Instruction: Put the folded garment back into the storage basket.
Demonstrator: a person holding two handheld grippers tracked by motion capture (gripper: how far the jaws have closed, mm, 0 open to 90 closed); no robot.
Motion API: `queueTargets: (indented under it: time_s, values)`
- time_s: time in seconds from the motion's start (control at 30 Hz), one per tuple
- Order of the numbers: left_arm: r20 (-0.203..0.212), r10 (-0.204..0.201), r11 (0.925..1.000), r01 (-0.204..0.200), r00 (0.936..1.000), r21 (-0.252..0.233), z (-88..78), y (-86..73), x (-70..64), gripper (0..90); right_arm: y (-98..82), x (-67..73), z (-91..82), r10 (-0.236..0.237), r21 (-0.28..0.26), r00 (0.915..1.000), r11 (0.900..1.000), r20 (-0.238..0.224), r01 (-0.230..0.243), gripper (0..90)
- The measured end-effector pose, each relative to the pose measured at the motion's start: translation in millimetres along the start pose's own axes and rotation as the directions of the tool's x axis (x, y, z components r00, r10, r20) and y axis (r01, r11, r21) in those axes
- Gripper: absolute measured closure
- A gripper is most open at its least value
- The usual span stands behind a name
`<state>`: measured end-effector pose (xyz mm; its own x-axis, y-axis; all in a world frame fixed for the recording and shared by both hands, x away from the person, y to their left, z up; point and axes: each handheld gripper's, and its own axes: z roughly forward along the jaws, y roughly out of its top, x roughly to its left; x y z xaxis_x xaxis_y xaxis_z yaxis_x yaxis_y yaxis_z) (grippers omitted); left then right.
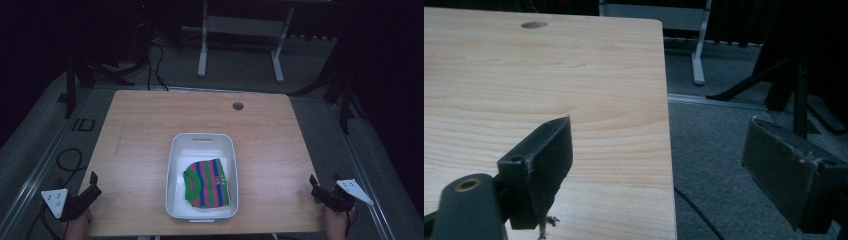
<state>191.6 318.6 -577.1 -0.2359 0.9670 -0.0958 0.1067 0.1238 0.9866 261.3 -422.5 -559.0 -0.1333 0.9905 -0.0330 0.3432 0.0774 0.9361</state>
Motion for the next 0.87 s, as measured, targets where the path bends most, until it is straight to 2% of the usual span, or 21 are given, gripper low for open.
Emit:
queueTargets:
  time_s: [0.17,0.43,0.57,0.87]
  values:
    - [0.001,-0.001,1.0000,0.001,1.0000,-0.001,0.0,0.0,0.0,1.9,-0.2,-4.5,0.2,0.049,-0.015,0.9987,0.999,-0.017,-0.049,12.8]
    - [0.003,0.000,1.0000,0.000,1.0000,-0.002,0.1,-0.1,0.0,1.8,-0.3,-9.7,0.4,0.106,-0.025,0.9944,0.994,-0.008,-0.106,12.8]
    - [0.003,0.002,1.0000,-0.002,1.0000,-0.004,-0.2,-0.2,-0.4,1.9,-0.2,-10.6,0.9,0.112,-0.026,0.9937,0.993,-0.009,-0.112,12.8]
    - [0.002,-0.002,1.0000,0.002,1.0000,-0.005,-0.4,-0.2,0.1,1.9,0.9,-6.2,3.3,0.073,-0.009,0.9973,0.997,0.009,-0.072,13.2]
